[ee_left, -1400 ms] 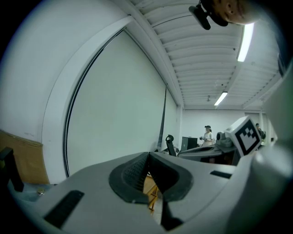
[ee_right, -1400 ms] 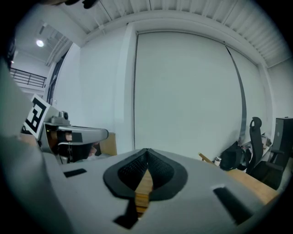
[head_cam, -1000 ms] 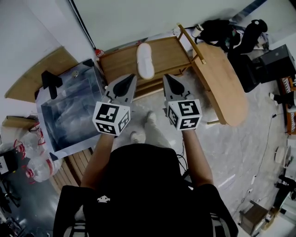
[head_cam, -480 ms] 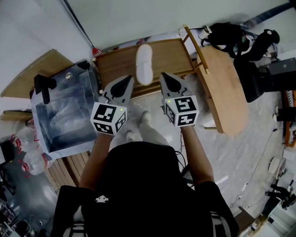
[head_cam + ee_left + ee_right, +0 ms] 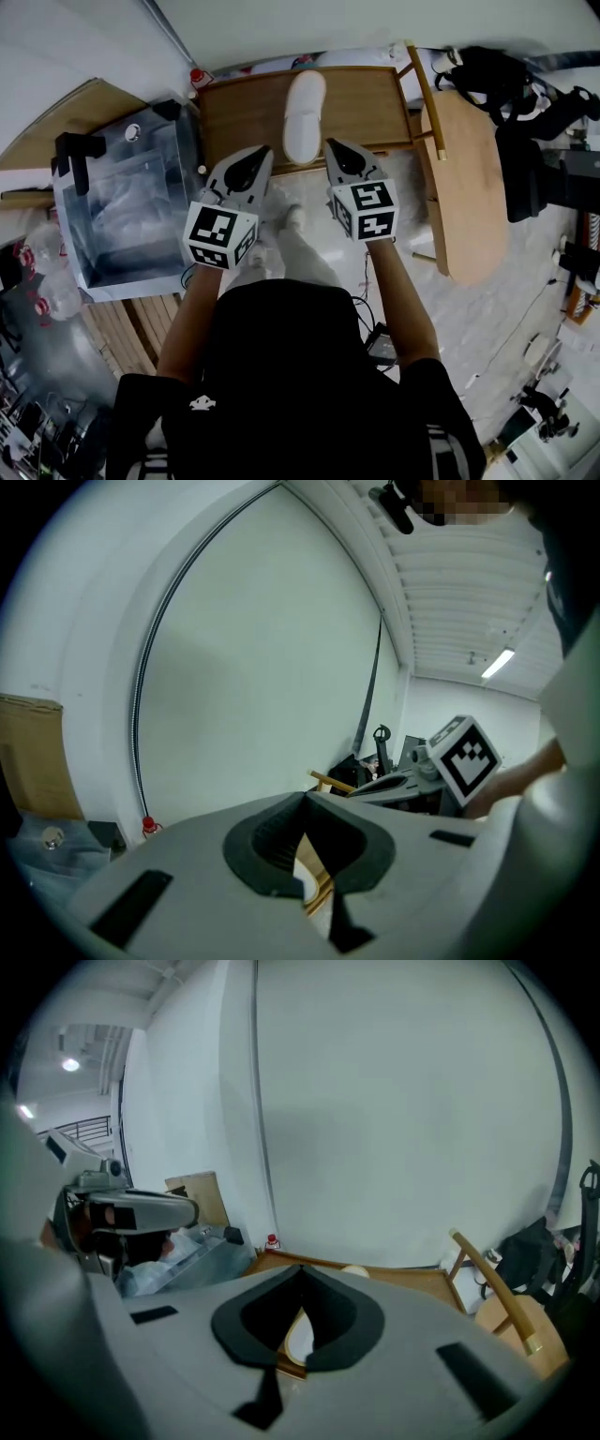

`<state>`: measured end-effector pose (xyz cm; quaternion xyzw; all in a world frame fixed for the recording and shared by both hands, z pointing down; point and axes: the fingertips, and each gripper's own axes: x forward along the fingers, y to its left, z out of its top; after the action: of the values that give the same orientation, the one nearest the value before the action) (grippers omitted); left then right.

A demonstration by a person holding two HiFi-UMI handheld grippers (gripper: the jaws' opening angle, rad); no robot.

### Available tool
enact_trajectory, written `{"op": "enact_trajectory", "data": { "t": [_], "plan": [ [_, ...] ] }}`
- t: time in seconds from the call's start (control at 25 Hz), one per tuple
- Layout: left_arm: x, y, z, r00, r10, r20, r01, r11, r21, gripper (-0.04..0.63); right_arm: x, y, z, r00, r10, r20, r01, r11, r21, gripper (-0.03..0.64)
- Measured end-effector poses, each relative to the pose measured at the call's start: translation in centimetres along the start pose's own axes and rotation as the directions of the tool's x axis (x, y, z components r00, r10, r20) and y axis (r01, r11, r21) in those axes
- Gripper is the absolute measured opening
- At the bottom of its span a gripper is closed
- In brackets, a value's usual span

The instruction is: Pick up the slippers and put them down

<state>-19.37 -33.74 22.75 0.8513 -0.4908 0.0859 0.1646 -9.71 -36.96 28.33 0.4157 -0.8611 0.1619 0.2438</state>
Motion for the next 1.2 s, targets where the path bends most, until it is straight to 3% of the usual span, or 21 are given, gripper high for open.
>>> {"op": "enact_trajectory", "data": {
  "t": [0.76, 1.2],
  "plan": [
    [3.9, 3.7, -8.9, 0.99, 0.073, -0.119, -0.075, 0.997, -0.007, 0.006, 12.5, -1.7, -9.9, 0.957, 0.113, -0.265, -0.116, 0.993, 0.005, 0.003],
    [4.5, 5.1, -12.1, 0.982, 0.107, -0.157, -0.107, 0.994, 0.008, 0.006, 18.0, -3.1, -13.1, 0.931, 0.054, -0.36, -0.069, 0.997, -0.03, 0.124]
  ]
}}
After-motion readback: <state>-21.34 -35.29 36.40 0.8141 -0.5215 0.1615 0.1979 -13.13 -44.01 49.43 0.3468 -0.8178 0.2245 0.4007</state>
